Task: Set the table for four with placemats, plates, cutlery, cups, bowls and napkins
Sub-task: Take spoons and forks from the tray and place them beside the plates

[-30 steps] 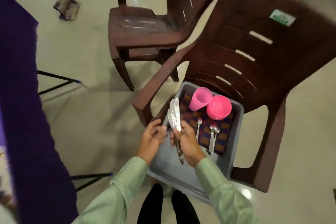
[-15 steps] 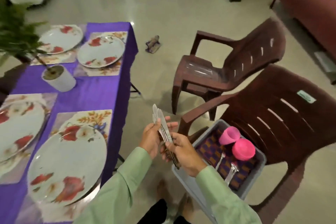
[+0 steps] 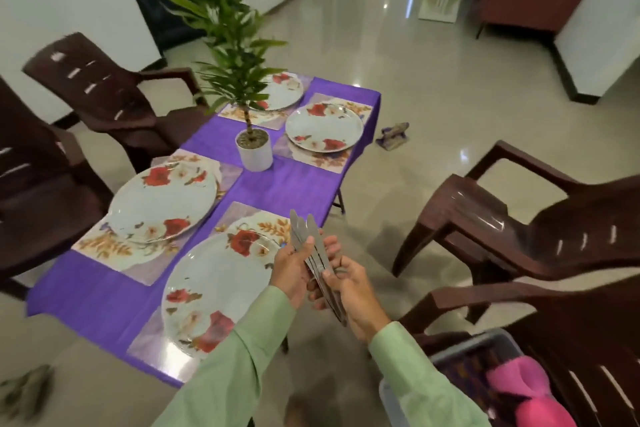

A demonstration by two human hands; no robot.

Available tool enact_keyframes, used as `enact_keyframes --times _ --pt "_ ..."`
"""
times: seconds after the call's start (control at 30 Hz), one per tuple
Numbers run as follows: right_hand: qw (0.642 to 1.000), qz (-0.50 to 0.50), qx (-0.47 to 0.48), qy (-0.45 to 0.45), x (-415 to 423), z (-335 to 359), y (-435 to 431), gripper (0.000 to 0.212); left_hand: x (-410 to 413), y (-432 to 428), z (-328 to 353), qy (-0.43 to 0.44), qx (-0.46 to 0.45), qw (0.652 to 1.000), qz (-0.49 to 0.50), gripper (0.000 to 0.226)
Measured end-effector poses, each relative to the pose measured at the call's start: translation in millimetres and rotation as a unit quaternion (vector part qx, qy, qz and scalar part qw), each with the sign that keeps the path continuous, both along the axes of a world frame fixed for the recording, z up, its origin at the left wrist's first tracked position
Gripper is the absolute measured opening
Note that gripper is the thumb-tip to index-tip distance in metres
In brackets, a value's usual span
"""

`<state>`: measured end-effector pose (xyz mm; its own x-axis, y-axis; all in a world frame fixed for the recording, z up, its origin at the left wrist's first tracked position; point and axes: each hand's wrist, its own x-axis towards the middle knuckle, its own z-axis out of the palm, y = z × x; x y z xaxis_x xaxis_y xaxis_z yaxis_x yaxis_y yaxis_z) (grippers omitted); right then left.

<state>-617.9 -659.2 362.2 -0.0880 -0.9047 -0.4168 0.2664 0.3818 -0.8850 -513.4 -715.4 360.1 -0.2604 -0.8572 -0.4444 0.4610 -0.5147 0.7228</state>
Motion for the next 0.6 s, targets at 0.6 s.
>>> enact_keyframes --times 0.6 --pt "0.961 0.134 0.047 0.238 30 -85 -210 0.017 115 -78 -30 -0.07 0.036 0.969 0.234 0.027"
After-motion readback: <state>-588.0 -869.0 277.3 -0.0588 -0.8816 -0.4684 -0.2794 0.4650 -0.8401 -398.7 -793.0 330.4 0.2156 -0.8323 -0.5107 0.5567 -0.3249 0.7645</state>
